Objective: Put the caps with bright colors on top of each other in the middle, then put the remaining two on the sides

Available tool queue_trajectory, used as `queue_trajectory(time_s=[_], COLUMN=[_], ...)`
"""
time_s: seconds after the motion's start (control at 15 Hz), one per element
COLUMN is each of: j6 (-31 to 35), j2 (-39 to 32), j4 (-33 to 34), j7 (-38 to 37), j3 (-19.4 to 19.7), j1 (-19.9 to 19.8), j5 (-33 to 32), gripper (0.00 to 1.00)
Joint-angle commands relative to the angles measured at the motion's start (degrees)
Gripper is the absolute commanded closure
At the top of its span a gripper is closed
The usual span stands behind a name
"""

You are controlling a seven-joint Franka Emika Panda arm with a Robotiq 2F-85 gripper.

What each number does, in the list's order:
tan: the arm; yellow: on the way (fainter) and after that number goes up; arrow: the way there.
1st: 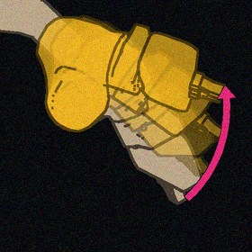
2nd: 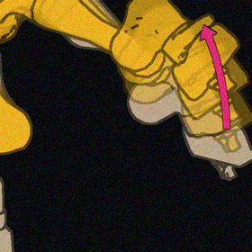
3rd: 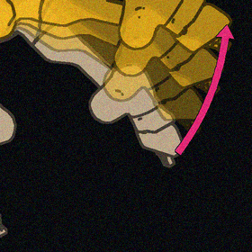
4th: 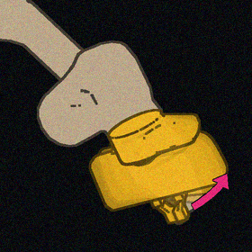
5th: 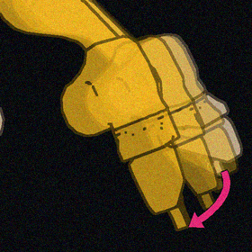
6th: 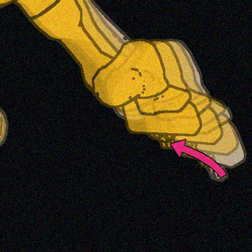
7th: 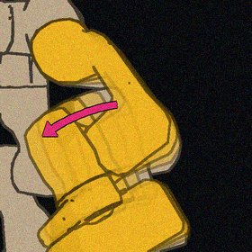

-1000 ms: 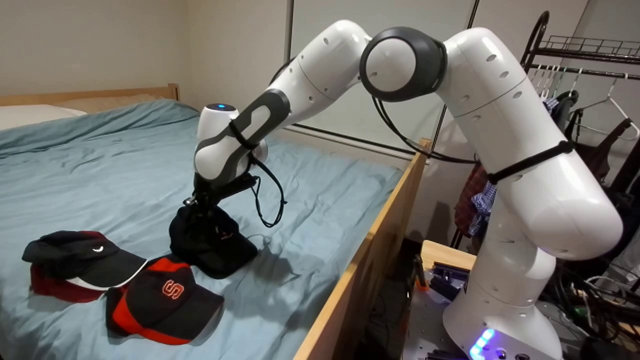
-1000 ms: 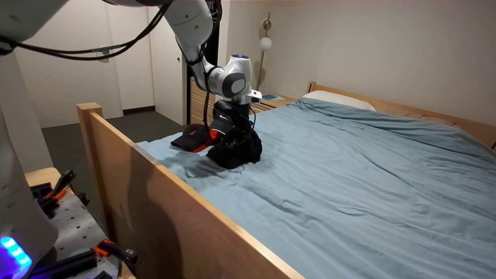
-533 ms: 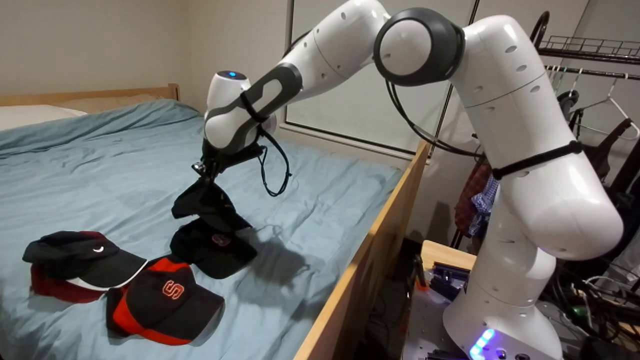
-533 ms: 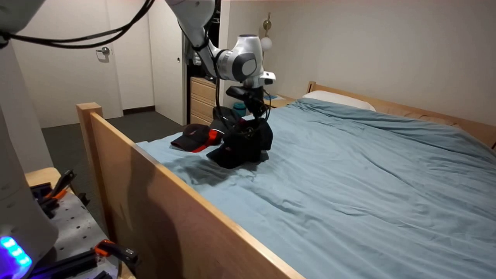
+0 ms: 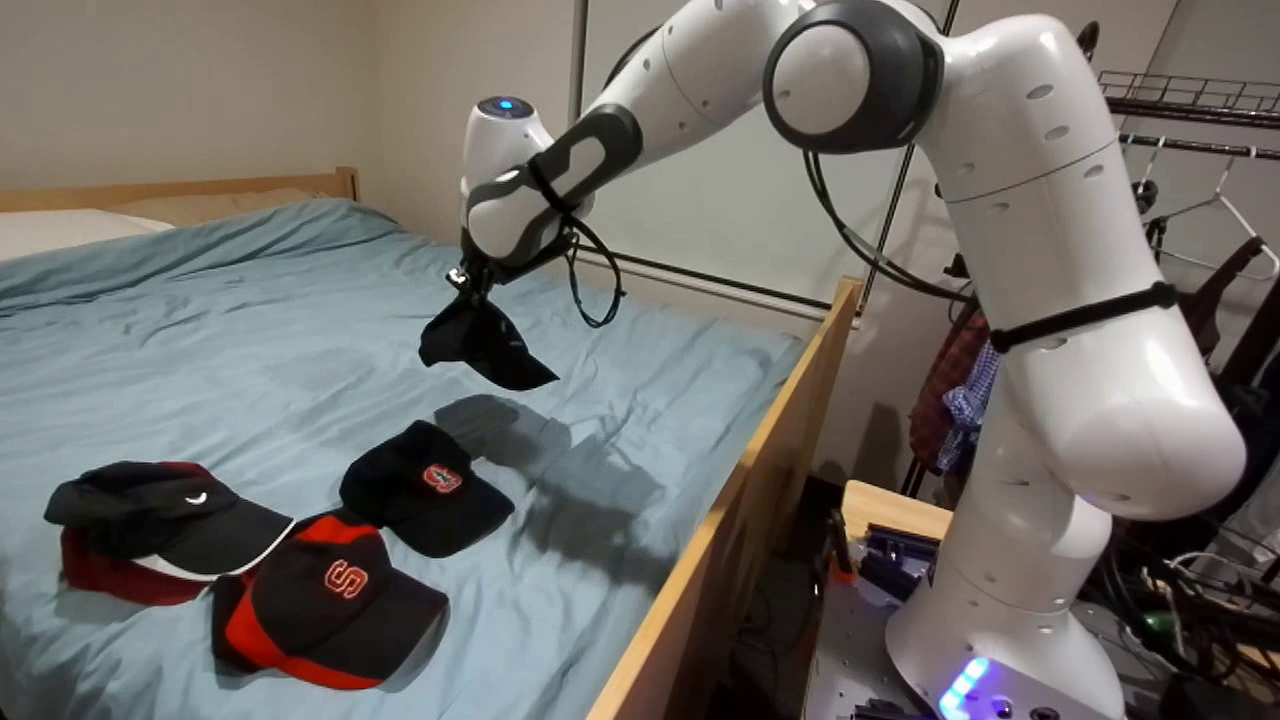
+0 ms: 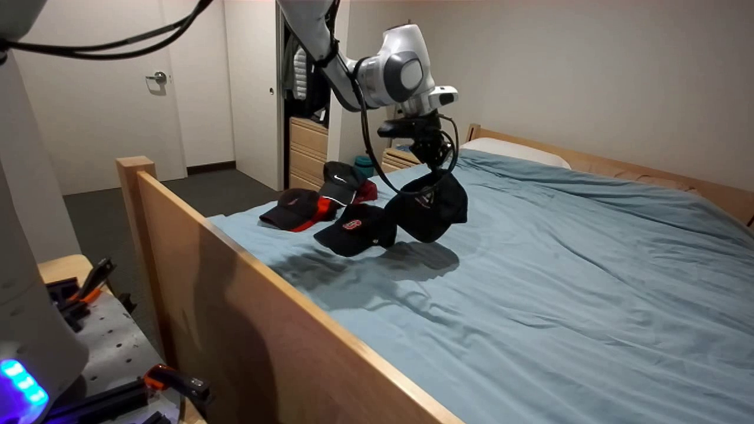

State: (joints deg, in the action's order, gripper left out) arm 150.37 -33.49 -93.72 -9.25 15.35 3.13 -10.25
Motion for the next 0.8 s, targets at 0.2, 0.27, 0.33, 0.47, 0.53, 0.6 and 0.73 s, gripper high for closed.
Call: queue_trajectory(time_s=[0.2,0.27,0.33,0.47,0.53,0.6,0.73], j6=[-2.54,-2.32,-2.41,-2.44,-2.65,-2.75,-3.26], j2=[-4.62,-5.69,-6.59,-8.79,-9.82,-10.71,-12.26], j4=[2.03,2.03,2.11,2.33,2.53,2.86,3.86], j7=[-0.23,1.03,1.45,1.93,2.07,2.16,2.39], j3=[-0.34,-1.7,-2.42,-3.73,-4.11,-4.36,-4.53], j1=[-5.26,-7.17,-8.31,-10.21,-10.87,-11.29,-11.58], j5=[0.36,1.89,2.77,4.15,4.47,4.6,4.58], gripper=[0.97,0.96,0.96,0.96,0.97,0.96,0.96])
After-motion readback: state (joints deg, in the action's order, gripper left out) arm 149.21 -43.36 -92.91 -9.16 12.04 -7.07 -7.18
